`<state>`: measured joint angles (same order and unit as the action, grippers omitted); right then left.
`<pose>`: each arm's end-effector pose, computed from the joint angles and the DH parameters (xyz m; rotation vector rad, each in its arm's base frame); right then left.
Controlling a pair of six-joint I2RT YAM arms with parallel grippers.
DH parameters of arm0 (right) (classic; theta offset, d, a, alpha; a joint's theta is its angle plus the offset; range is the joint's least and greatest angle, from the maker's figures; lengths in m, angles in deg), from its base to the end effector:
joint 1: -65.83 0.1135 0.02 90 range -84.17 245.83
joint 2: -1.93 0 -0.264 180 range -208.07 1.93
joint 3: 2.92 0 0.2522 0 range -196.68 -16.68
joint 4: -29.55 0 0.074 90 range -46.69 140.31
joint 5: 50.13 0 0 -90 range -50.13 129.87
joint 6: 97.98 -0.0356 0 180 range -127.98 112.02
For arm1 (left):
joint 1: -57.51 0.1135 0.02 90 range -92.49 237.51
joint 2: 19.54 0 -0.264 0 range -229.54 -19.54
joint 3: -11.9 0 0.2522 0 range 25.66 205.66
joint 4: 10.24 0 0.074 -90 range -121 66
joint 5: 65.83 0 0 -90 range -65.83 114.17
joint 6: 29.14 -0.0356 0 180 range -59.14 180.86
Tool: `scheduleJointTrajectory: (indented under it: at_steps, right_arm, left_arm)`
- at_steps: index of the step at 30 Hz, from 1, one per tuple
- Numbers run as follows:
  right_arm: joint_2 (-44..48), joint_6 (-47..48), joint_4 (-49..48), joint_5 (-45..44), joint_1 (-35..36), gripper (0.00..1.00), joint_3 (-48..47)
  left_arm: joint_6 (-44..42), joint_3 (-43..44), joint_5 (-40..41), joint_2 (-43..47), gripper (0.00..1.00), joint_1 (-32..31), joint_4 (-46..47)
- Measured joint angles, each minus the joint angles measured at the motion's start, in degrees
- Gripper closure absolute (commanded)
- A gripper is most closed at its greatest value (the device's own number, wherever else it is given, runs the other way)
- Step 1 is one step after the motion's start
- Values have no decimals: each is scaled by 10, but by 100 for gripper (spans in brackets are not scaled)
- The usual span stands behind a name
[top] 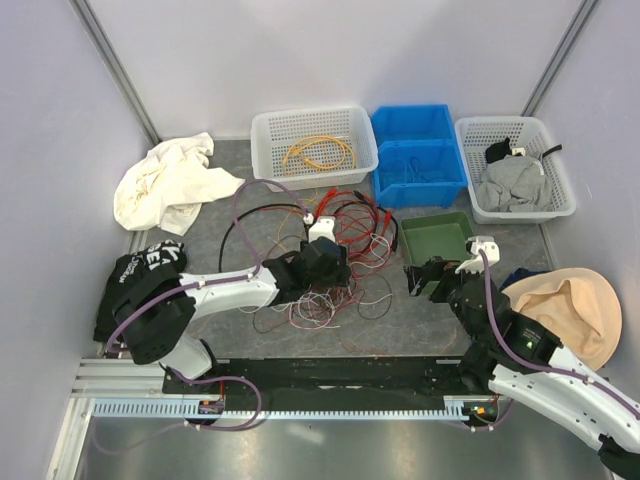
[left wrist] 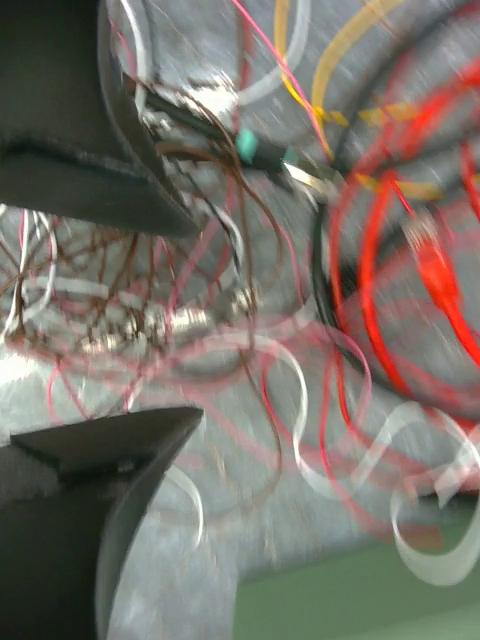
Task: Untangle the cables
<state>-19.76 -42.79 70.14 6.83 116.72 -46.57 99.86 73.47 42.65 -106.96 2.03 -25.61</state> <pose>0.0826 0.0708 0.2722 0.1300 1.8666 0.4959 0.1885 -0.2541 0.1963 0.1611 2.2916 -0.5096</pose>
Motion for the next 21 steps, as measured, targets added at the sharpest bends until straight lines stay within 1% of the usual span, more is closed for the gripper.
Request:
scheduleJointTrajectory:
  at_steps: [2,5,8,11,13,16,19,21]
  right_arm:
    - [0,2,4,-6,0,2,-12]
    - [-3,6,6,-16,0,2,-31]
    - [-18,10,-4,-22,0,2,-40]
    - [-46,11,-19,-22,0,2,-40]
    - [-66,10,-40,-20,0,2,-36]
    - [-116,9,-88,-14,0,2,-32]
    - [-196,7,-140,-14,0,2,-33]
    - [-259,5,-161,-15,0,2,-44]
  left_arm:
    - [11,-15,21,-2,44,0,-8]
    - [31,-34,52,-2,50,0,-32]
    - [50,-47,72,0,53,0,-57]
    - [73,-74,90,17,53,7,-78]
    - [90,-100,99,44,53,16,-92]
    - [118,-157,100,118,53,45,-112]
    - [139,-204,102,198,53,70,-134]
    - [149,-226,103,255,48,83,-152]
